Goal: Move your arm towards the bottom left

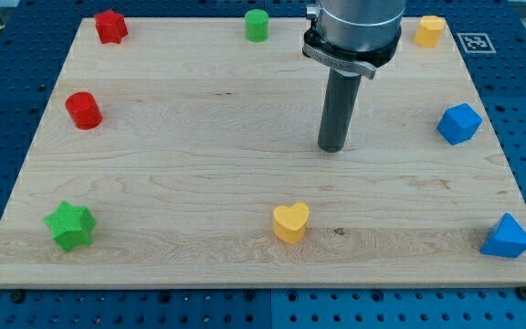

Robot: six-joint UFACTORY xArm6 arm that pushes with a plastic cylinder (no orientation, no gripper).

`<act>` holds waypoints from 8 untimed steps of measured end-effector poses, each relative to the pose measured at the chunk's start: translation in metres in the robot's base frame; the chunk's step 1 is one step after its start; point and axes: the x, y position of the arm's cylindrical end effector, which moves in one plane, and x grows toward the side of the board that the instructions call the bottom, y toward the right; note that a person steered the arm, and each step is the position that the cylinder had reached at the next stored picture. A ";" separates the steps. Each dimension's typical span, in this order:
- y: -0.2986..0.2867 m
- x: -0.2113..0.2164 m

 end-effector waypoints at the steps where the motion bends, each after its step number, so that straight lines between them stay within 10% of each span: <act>1: 0.000 0.000; 4: 0.003 0.000; 8: -0.166 0.081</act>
